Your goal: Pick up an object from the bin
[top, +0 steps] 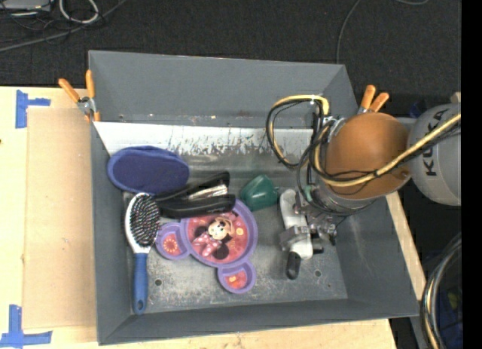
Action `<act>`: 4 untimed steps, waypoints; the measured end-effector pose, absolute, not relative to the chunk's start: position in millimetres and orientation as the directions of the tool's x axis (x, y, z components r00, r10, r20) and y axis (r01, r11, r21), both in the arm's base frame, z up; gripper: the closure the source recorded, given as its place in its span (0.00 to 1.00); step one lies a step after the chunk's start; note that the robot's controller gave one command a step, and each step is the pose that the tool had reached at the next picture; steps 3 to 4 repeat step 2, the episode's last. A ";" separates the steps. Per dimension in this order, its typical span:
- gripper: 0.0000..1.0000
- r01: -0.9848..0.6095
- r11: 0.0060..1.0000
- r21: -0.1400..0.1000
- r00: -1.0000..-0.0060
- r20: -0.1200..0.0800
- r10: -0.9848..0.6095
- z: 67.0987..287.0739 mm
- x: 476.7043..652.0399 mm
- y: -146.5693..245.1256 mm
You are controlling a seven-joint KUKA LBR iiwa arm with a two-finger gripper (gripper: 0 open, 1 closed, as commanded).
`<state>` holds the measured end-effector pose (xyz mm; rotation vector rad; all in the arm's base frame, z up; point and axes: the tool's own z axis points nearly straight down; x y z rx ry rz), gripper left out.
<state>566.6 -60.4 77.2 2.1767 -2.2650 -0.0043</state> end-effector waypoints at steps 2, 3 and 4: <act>1.00 -0.999 0.045 0.012 -0.045 -0.004 -0.999 118.9 564.0 -58.7; 1.00 -0.999 0.045 0.012 -0.045 -0.004 -0.999 118.9 564.0 -58.7; 1.00 -0.999 0.045 0.012 -0.045 -0.004 -0.999 118.9 564.0 -58.7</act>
Offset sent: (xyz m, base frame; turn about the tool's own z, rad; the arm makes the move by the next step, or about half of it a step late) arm -0.0006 0.0003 0.0789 0.0020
